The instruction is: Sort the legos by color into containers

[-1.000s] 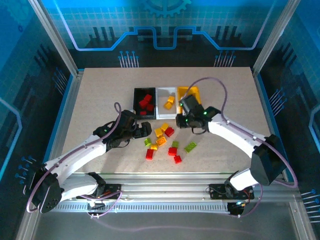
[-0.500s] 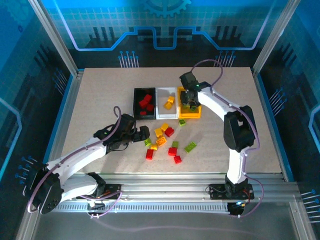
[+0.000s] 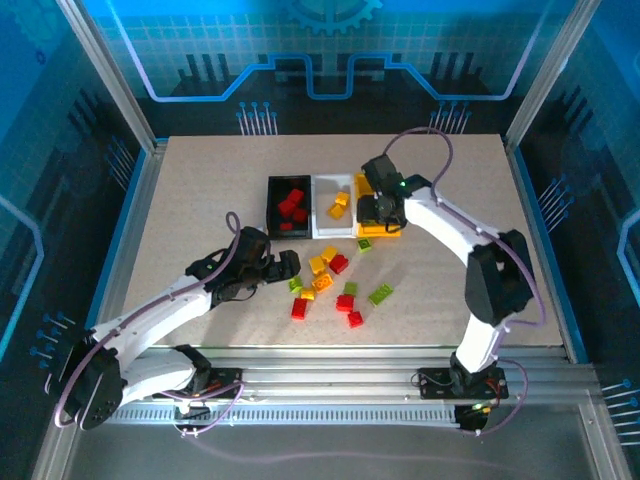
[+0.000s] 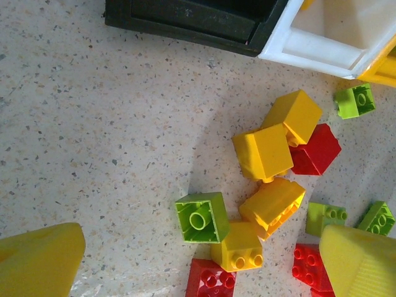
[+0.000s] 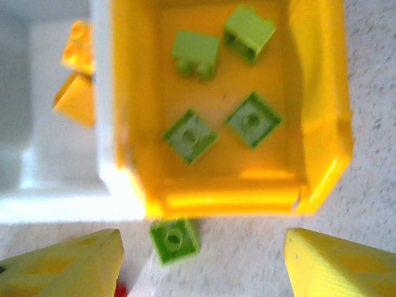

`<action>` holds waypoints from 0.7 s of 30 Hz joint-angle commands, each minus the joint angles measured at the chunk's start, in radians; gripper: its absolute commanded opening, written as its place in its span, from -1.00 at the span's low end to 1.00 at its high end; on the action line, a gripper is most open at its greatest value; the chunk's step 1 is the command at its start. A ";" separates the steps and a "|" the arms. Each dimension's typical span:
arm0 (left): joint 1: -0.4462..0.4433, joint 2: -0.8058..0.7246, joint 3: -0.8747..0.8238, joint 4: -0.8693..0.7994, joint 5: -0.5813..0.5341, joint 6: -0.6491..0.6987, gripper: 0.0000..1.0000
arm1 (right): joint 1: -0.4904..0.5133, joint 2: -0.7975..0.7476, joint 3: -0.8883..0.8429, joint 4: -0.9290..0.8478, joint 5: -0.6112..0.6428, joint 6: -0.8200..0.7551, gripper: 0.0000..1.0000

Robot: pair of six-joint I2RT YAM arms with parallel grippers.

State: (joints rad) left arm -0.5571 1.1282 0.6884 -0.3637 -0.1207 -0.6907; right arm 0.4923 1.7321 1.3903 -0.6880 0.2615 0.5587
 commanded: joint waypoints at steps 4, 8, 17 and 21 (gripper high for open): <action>0.027 -0.021 -0.035 0.014 0.048 -0.010 0.98 | 0.087 -0.077 -0.176 0.083 -0.054 0.008 0.44; 0.032 -0.018 -0.036 0.012 0.060 -0.014 0.98 | 0.098 -0.029 -0.219 0.185 -0.047 0.016 0.45; 0.033 -0.016 -0.032 -0.010 0.055 -0.018 0.98 | 0.078 0.138 -0.188 0.266 0.047 0.024 0.40; 0.035 -0.016 -0.033 -0.012 0.053 -0.020 0.98 | 0.061 0.181 -0.178 0.280 0.051 0.032 0.35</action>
State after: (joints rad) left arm -0.5316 1.1240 0.6617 -0.3607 -0.0807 -0.7025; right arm 0.5697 1.8866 1.1839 -0.4404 0.2760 0.5678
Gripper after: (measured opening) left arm 0.990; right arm 0.680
